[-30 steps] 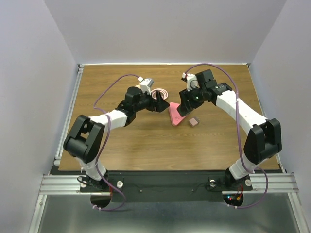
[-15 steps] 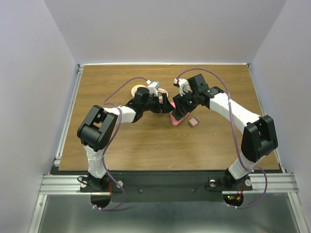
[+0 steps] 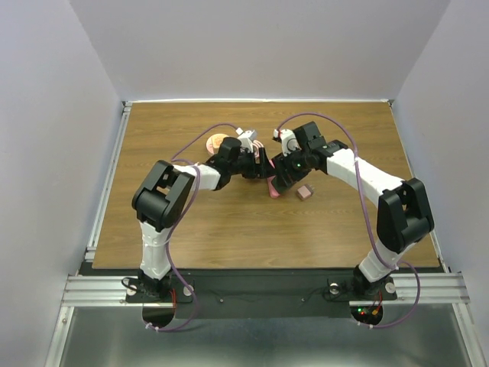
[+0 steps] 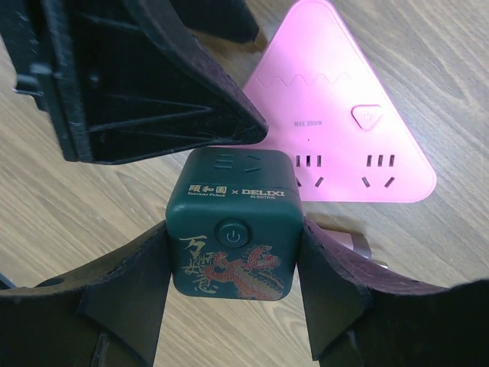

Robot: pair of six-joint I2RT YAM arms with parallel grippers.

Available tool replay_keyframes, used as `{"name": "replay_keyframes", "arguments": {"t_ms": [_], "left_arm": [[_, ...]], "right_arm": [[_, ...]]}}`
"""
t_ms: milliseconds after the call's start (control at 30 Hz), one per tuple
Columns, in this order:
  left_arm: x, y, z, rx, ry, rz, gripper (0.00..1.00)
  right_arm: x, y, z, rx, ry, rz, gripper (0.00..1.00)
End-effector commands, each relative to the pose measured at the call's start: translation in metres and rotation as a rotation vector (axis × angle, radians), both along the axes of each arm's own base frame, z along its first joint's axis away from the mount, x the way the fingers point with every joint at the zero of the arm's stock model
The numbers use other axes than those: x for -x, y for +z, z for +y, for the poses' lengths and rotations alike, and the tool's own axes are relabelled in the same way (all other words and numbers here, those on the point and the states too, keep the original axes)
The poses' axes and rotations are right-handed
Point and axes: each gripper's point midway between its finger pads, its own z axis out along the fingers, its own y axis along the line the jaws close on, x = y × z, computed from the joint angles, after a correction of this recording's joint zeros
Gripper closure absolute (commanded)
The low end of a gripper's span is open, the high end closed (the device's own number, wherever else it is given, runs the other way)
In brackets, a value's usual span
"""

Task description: Insert the plug

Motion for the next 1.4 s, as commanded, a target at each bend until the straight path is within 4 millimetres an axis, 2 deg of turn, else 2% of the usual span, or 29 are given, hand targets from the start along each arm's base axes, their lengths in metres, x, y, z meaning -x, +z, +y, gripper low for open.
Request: {"name": "replay_keyframes", "arguments": {"t_ms": [0,133,333,700,967,1367], "left_arm": [[-0.005,0.019,-0.014,0.041,-0.030,-0.029,0.21],[-0.003,0.014,-0.016,0.039,-0.041,-0.016,0.28],[-0.002,0.007,-0.020,0.035,-0.055,0.005,0.39],[0.001,-0.002,-0.023,0.027,-0.067,0.030,0.54],[0.004,-0.008,-0.024,0.024,-0.079,0.047,0.68],[0.007,-0.012,-0.027,0.027,-0.092,0.061,0.76]], "right_arm": [[-0.012,0.011,0.005,-0.014,-0.002,-0.077,1.00],[-0.012,0.010,0.005,-0.013,0.001,-0.077,1.00],[-0.010,-0.001,0.003,0.008,-0.002,-0.057,1.00],[-0.012,-0.009,0.002,0.050,-0.012,-0.060,0.99],[-0.018,-0.017,-0.001,0.121,-0.070,-0.075,1.00],[-0.011,-0.054,-0.004,0.204,-0.120,-0.008,1.00]]}}
